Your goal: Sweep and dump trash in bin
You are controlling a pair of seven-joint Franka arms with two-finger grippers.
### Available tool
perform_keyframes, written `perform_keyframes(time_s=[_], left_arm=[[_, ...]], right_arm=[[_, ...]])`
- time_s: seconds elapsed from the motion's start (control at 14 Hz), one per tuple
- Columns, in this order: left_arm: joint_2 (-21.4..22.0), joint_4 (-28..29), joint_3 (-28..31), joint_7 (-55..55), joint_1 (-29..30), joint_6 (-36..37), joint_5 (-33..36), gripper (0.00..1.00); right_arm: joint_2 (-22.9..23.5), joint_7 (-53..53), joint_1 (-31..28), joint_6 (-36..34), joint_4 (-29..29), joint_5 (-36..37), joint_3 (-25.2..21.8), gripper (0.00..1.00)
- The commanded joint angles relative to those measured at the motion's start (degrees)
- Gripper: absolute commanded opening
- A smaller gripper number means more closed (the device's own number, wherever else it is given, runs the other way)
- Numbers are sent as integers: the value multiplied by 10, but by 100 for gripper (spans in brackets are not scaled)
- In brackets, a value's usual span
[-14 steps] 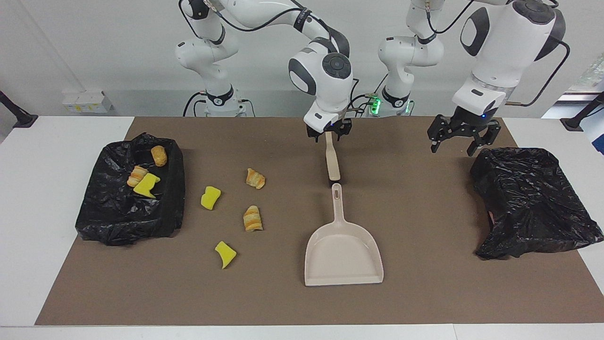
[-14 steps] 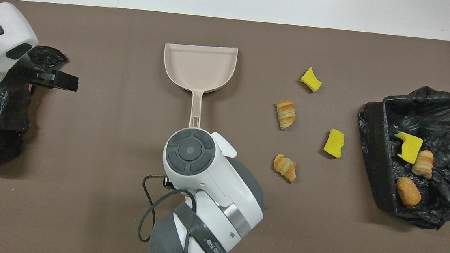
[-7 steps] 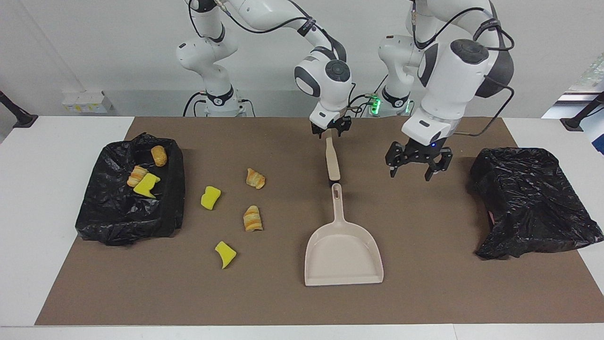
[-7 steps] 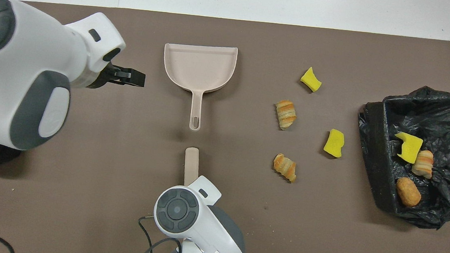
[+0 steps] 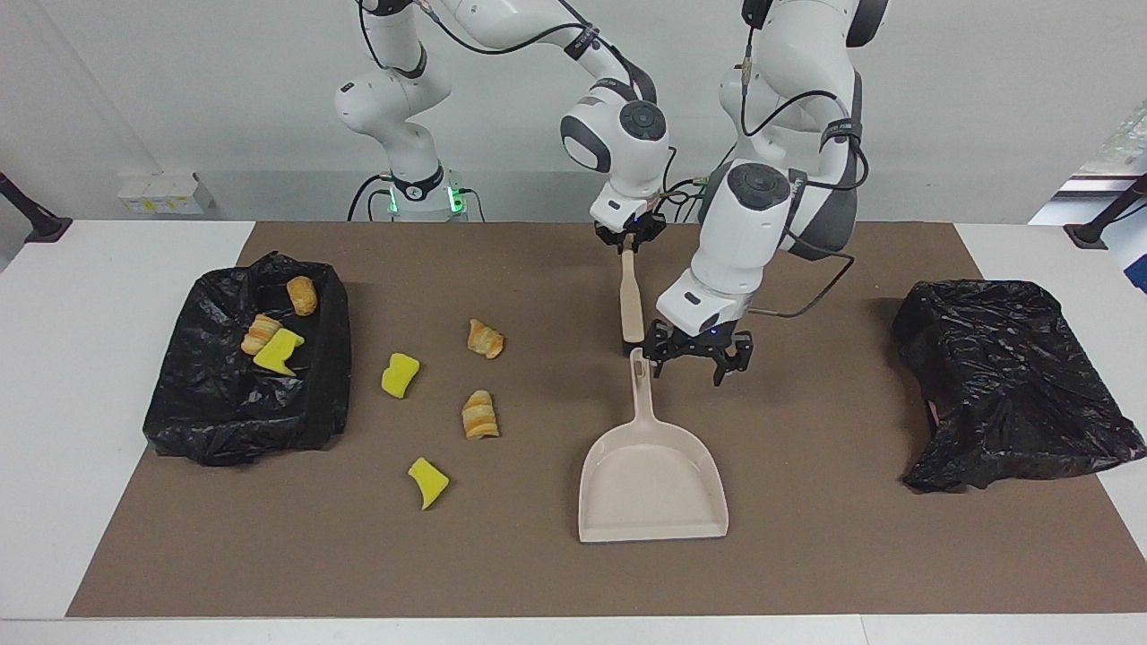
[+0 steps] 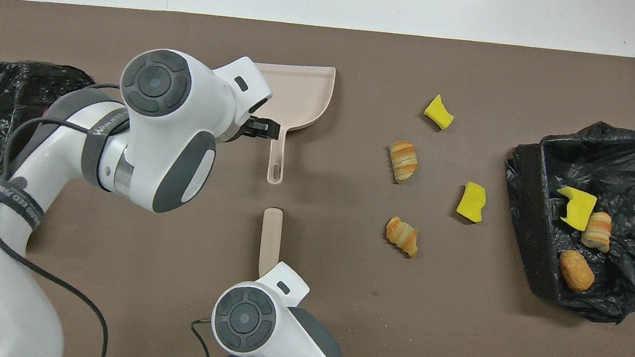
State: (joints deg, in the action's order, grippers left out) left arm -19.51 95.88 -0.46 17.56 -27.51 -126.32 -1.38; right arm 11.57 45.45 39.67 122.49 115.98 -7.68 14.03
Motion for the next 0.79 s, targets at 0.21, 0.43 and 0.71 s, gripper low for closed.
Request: perform_keyframes(time_s=[0.21, 0.43, 0.71], left_arm=[[-19, 19, 9, 26, -30, -34, 11, 100], [-40, 24, 10, 45, -46, -58, 11, 100], [-41, 34, 9, 53, -48, -53, 12, 38]], right_arm=[[-35, 44, -6, -28, 25, 2, -3, 0], [-130, 43, -44, -44, 98, 9, -4, 0], [-229, -21, -163, -151, 118, 16, -4, 0]])
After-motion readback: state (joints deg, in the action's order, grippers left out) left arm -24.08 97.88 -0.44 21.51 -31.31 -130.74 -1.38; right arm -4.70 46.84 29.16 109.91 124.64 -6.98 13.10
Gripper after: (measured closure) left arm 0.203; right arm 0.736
